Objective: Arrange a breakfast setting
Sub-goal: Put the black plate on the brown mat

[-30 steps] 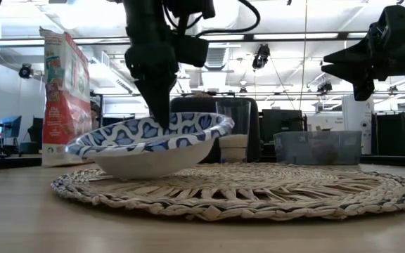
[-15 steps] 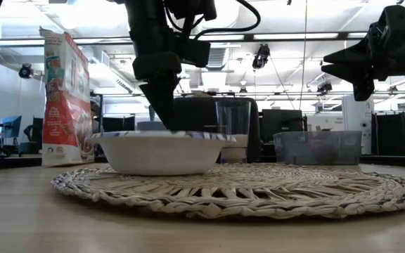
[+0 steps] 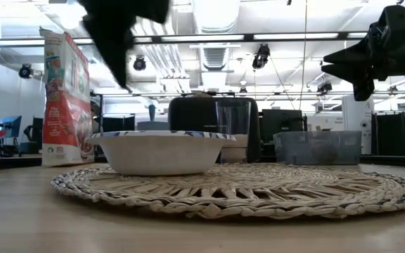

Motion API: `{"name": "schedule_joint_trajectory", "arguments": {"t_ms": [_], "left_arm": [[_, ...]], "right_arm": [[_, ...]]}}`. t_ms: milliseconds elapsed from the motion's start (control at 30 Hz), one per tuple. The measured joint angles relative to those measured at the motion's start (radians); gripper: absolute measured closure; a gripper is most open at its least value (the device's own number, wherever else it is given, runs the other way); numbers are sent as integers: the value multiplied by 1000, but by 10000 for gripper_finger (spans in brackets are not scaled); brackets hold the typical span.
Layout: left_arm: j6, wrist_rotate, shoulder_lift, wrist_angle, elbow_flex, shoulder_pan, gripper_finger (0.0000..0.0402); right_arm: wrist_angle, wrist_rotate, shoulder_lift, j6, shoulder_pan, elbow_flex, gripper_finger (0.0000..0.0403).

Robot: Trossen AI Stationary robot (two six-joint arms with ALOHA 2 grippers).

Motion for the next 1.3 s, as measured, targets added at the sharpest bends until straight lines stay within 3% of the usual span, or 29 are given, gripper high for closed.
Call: {"name": "schedule_joint_trajectory", "arguments": {"t_ms": [133, 233, 367, 533, 933, 1300], "left_arm": [[-173, 15, -2, -124, 0, -142, 264], [-301, 102, 9, -175, 0, -239, 264], [-589, 176, 33, -149, 0, -337, 264], [-872, 190, 76, -83, 0, -409, 264], [-1018, 266, 163, 47, 0, -425, 262], [-1008, 266, 238, 163, 0, -429, 208]], "right_arm": [[0, 0, 0, 0, 0, 0, 291], [0, 0, 0, 0, 0, 0, 291], [0, 0, 0, 0, 0, 0, 291], [0, 0, 0, 0, 0, 0, 291], [0, 0, 0, 0, 0, 0, 291], [0, 0, 0, 0, 0, 0, 291]]}}
